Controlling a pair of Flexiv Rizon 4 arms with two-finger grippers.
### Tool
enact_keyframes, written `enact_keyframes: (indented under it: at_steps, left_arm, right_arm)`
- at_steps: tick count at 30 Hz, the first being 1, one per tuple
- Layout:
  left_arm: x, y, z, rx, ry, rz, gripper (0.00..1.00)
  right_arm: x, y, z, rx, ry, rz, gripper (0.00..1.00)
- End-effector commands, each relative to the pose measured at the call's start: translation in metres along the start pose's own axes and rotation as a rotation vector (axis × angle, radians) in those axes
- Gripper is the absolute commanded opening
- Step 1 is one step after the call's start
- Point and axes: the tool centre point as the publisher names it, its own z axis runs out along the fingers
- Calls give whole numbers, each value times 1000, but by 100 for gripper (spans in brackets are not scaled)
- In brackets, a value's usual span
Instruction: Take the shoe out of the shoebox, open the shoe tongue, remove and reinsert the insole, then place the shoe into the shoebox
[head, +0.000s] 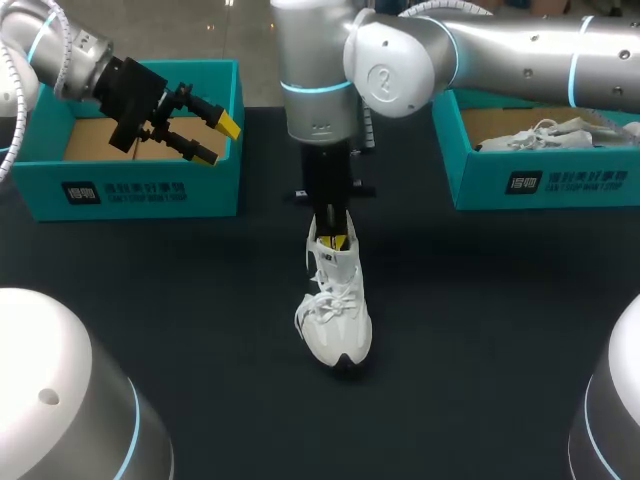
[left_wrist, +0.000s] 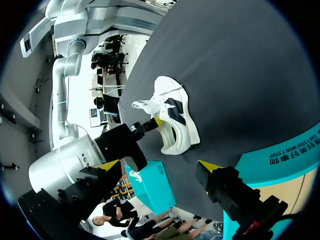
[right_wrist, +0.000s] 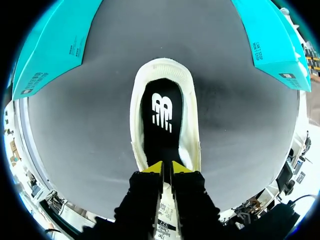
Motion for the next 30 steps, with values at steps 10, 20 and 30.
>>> enact_keyframes:
  at_steps: [10,20,30]
  left_arm:
    - [0,0,0,0,3,1,100]
    - [0,0,0,0,3,1,100]
    - [0,0,0,0,3,1,100]
  right_arm:
    - [-2,3,4,9,3,2,100]
    - [-4,1,2,28,-15,-9,100]
    - [-6,-8,-6,32,-42,-1,100]
